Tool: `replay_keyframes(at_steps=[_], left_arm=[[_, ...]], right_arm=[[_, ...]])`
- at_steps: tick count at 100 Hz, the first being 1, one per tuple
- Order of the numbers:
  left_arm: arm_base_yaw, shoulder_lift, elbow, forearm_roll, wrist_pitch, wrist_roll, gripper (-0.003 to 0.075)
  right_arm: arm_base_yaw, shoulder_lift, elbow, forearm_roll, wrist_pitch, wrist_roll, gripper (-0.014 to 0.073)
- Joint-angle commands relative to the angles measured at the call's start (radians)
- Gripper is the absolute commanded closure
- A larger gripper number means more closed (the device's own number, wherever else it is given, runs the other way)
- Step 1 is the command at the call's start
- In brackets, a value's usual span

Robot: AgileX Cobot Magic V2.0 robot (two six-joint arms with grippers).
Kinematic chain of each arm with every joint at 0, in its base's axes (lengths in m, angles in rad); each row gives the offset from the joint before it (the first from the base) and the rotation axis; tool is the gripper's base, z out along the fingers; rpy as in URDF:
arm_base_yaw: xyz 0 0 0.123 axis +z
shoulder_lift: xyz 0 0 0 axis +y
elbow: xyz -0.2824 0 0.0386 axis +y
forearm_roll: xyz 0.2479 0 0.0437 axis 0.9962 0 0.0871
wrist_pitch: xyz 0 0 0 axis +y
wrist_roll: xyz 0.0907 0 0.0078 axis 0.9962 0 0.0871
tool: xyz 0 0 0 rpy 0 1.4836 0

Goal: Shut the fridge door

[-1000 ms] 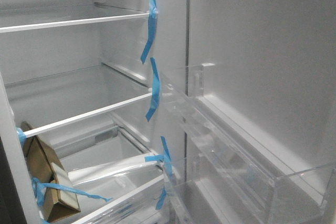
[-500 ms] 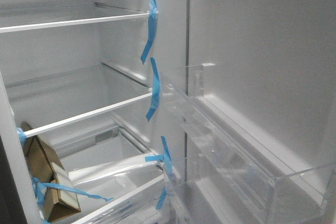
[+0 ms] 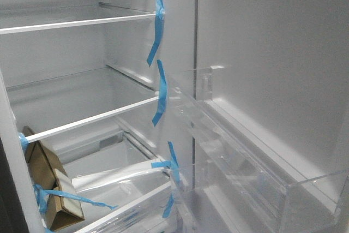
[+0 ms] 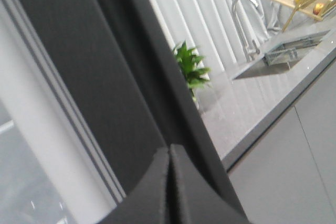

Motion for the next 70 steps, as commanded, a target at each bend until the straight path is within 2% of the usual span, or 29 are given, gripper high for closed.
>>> replay_keyframes(at_steps=[1,19,36,51,70], left_arm=[[-0.006,-0.01,0.035,-0.004,-0.072,-0.002,0.074],[-0.006,-0.01,0.035,-0.004,-0.072,-0.002,0.074],[-0.006,-0.01,0.035,-0.004,-0.072,-0.002,0.074],[-0.006,-0.01,0.035,-0.004,-0.072,-0.002,0.074],[-0.006,-0.01,0.035,-0.004,-0.072,-0.002,0.074]], right_arm=[[-0.018,0.034,-0.035,0.103,-0.104,-0.033,0.0666],[-0.02,0.071,-0.035,0.308,-0.283,-0.093,0.0666],[-0.02,0.128,-0.039,0.548,-0.434,-0.242,0.0666],[-0.02,0.199,-0.05,0.717,-0.506,-0.352,0.0666],[-0.062,0.312,-0.05,0.883,-0.551,-0.357,0.0666]])
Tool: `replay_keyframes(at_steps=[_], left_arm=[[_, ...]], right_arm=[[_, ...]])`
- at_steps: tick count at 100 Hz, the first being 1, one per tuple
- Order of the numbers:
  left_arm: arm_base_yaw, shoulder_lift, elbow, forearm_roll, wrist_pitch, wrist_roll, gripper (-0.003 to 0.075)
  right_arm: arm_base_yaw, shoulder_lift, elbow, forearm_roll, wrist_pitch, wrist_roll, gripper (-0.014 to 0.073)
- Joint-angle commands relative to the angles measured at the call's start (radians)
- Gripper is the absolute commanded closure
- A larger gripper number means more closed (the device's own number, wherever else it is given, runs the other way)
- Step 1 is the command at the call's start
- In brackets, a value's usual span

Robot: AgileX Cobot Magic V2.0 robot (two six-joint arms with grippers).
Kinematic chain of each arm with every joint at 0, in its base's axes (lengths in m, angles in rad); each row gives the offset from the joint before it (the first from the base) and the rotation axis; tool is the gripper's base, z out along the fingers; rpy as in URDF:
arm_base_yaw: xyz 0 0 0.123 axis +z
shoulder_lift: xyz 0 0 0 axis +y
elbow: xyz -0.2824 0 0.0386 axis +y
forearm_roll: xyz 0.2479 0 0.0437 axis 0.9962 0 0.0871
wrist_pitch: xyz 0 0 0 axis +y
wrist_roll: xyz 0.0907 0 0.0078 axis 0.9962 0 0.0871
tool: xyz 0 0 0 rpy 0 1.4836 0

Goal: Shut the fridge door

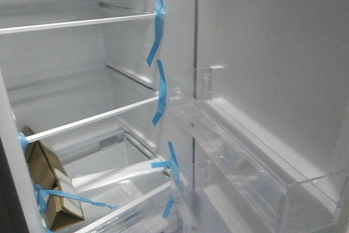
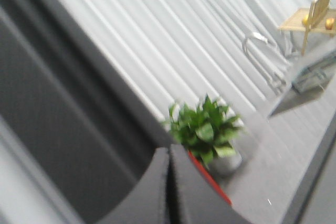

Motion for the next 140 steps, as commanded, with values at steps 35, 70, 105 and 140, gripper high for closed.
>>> replay_keyframes(at_steps=[35,70,105,140], left_arm=[[-0.006,-0.01,0.035,-0.004,-0.072,-0.002,0.074],[-0.006,-0.01,0.035,-0.004,-0.072,-0.002,0.074],[-0.006,-0.01,0.035,-0.004,-0.072,-0.002,0.074],[-0.006,-0.01,0.035,-0.004,-0.072,-0.002,0.074]], right_arm=[[-0.176,0.227,-0.035,0.237,0.127,-0.022,0.0666],[-0.249,0.37,-0.037,0.393,0.486,-0.02,0.0666],[-0.249,0.431,-0.07,0.396,0.738,-0.022,0.0666],[-0.249,0.473,-0.07,0.401,0.895,-0.022,0.0666]])
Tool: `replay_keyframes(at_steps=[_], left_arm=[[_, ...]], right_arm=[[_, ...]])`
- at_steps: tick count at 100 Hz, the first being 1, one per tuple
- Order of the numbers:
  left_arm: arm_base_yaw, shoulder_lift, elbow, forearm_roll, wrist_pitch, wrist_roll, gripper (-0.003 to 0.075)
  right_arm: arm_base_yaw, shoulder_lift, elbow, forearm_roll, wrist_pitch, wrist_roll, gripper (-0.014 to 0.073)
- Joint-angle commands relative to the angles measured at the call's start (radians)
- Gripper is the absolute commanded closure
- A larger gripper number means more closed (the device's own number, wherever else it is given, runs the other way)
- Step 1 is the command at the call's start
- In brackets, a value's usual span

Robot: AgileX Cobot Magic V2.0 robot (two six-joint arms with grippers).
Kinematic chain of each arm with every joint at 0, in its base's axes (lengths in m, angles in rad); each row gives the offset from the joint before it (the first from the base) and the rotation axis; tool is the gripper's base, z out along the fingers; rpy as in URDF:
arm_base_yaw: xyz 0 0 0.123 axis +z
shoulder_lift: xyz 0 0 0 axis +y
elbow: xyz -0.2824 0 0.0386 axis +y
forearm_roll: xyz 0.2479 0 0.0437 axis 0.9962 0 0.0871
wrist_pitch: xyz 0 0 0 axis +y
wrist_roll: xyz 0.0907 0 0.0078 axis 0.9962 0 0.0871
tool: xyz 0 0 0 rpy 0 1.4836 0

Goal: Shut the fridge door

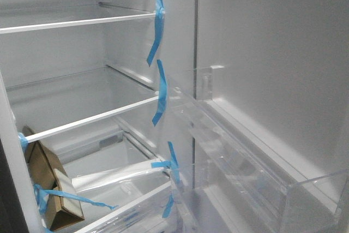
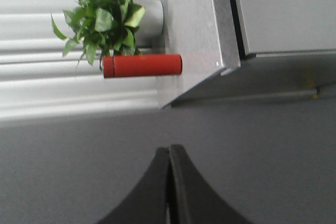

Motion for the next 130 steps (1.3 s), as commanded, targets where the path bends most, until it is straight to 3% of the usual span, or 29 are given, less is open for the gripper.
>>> replay_keyframes(at_steps=[1,56,130], left_arm=[[-0.006,-0.01,0.035,-0.004,-0.072,-0.002,0.074],[-0.006,-0.01,0.035,-0.004,-0.072,-0.002,0.074],[-0.006,-0.01,0.035,-0.004,-0.072,-0.002,0.074]], right_arm=[[-0.007,-0.015,-0.035,0.045,0.06,-0.014,0.0666],[-0.003,-0.009,-0.035,0.047,0.207,-0.014,0.0666],[0.203,0.063,-0.128,0.065,0.238,-0.022,0.0666]])
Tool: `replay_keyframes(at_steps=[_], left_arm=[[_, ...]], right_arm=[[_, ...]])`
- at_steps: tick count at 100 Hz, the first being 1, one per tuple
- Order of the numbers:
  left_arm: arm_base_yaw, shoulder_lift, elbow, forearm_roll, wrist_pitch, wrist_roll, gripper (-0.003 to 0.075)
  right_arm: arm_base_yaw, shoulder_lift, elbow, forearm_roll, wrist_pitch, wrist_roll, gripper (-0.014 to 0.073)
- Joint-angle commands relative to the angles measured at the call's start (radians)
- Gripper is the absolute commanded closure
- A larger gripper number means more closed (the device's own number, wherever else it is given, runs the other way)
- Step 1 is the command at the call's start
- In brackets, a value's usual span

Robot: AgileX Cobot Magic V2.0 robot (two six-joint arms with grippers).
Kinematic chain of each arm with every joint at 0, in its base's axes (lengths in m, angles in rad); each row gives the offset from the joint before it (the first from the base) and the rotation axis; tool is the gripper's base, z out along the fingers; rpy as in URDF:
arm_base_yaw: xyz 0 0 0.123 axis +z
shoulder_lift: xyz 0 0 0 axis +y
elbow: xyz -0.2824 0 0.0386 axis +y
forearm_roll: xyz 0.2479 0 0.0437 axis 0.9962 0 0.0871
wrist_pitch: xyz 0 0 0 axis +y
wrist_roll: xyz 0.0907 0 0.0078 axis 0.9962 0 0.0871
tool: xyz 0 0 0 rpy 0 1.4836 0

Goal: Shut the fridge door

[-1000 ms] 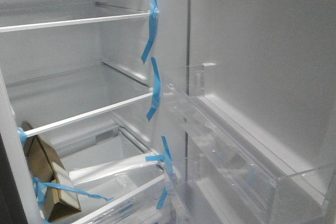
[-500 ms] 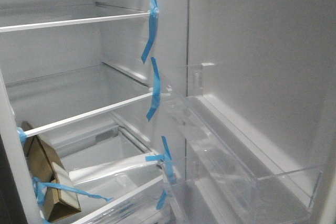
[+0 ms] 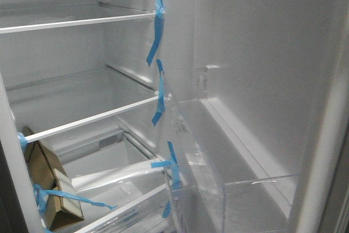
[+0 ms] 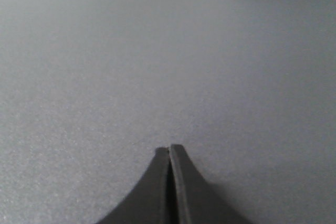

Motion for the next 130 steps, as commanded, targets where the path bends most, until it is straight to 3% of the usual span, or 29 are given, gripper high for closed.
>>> replay_keyframes(at_steps=[1,79,130], left_arm=[[-0.006,-0.01,0.035,-0.004,-0.072,-0.002,0.074],[-0.006,-0.01,0.035,-0.004,-0.072,-0.002,0.074],[-0.006,-0.01,0.035,-0.004,-0.072,-0.002,0.074]], right_arm=[[0.024,-0.02,-0.034,0.063,0.052,-0.019,0.0666],[0.258,0.086,-0.153,0.059,0.07,-0.045,0.0666],[0.409,0.086,-0.161,0.071,-0.026,-0.182,0.0666]])
